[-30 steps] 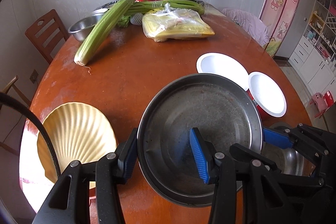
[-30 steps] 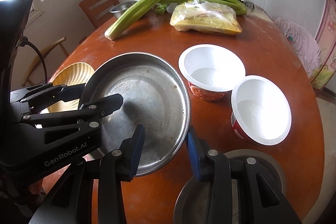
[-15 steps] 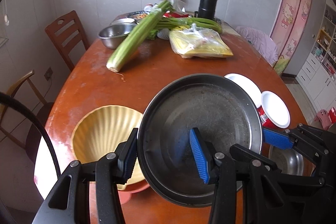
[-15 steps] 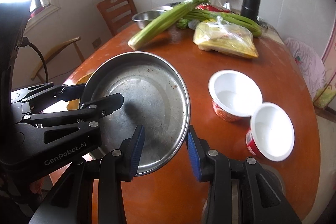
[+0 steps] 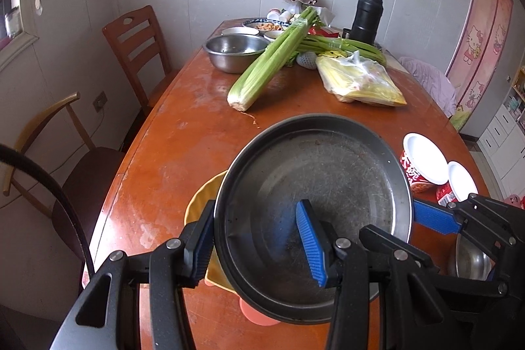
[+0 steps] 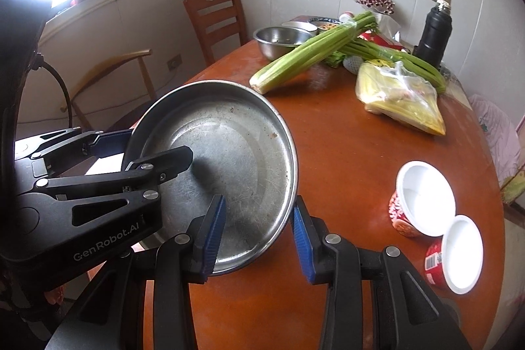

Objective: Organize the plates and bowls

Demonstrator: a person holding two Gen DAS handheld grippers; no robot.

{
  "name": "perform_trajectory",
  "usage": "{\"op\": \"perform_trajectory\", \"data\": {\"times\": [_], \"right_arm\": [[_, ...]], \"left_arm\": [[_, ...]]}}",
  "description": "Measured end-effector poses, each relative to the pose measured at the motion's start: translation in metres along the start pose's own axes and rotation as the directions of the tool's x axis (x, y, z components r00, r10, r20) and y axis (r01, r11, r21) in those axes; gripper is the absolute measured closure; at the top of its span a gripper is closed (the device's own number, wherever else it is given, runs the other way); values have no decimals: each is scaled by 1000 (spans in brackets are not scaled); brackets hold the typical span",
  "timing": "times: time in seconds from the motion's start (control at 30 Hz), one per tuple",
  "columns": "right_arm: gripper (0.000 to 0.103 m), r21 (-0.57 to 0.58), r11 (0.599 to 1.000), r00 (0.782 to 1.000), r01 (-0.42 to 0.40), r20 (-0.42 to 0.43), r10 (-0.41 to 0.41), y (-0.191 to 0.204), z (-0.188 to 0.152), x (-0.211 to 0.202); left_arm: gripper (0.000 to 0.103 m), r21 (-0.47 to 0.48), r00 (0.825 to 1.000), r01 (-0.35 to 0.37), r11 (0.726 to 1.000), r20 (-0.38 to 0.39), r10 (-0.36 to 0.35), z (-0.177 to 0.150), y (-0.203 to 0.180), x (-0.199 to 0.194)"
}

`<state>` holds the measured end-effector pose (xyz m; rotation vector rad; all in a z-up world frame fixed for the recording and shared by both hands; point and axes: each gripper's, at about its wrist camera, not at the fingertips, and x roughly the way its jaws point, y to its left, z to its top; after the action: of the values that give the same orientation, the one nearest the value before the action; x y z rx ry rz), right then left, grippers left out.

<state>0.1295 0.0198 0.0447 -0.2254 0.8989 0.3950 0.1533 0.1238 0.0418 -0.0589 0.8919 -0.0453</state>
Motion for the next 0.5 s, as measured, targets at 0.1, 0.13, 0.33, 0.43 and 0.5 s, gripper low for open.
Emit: {"op": "perform_trajectory", "data": {"times": [0.1,0.13,0.33,0.43,0.5], "right_arm": [[61,6,1000,1000,0,-14,0,3,4,13],[61,8,1000,1000,0,-19,0,2,5,17],[61,21,1000,998,11,-61,-9,2,6,42],[61,24,1000,997,13,-78,-11,1,6,52],[61,28,999,996,16,-91,-13,0,6,59]], "left_arm": [[56,-3,1000,5,1000,-14,-5,1,7,10],[56,-4,1000,8,1000,-18,-8,1,8,14],[56,-7,998,21,1000,-58,-21,1,14,40],[56,-4,997,20,1000,-72,-21,2,16,50],[56,0,997,18,1000,-80,-18,2,17,55]]}}
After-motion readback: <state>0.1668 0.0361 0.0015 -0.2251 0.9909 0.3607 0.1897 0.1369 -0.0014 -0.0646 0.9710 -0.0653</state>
